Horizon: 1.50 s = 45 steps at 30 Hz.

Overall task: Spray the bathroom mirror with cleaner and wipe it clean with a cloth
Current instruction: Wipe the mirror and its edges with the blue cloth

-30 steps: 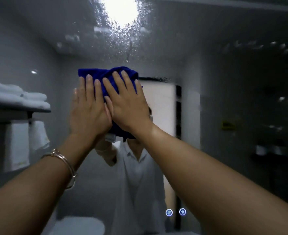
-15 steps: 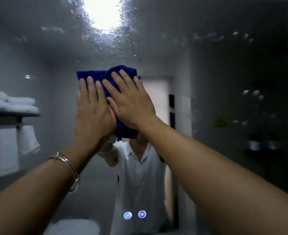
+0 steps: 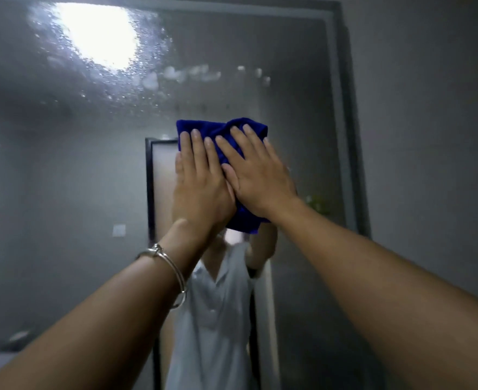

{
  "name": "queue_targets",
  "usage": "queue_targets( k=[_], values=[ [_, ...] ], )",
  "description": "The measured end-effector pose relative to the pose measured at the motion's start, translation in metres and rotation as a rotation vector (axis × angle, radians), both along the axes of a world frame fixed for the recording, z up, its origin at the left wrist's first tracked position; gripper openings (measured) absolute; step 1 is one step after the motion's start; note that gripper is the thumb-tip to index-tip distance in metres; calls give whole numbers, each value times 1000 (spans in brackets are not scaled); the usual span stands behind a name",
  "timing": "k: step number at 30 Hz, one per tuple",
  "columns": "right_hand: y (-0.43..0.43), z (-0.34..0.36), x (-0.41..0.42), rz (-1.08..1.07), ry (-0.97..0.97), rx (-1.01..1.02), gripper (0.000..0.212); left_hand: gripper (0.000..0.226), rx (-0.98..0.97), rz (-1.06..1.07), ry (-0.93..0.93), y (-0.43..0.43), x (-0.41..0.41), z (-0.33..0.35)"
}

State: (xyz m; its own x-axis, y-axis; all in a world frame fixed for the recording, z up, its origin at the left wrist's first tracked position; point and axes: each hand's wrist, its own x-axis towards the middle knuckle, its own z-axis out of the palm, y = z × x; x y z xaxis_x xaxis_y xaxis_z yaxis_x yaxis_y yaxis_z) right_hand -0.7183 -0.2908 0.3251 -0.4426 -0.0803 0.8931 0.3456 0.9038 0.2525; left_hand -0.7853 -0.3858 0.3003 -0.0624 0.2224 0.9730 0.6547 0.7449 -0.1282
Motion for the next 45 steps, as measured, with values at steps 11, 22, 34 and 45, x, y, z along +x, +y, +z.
queue_targets(
  k=[11,22,34,45],
  values=[
    [93,-33,61,-44,81,-172,52,65,-199,31,-16,92,62,-14],
    [82,-104,39,57,248,-240,57,61,-269,-20,57,69,46,-79],
    [34,-157,9,0,260,-151,55,58,-267,-94,173,17,2,-131],
    [-37,-115,-36,27,203,-76,56,62,-276,8,296,-65,-51,-85]
  ],
)
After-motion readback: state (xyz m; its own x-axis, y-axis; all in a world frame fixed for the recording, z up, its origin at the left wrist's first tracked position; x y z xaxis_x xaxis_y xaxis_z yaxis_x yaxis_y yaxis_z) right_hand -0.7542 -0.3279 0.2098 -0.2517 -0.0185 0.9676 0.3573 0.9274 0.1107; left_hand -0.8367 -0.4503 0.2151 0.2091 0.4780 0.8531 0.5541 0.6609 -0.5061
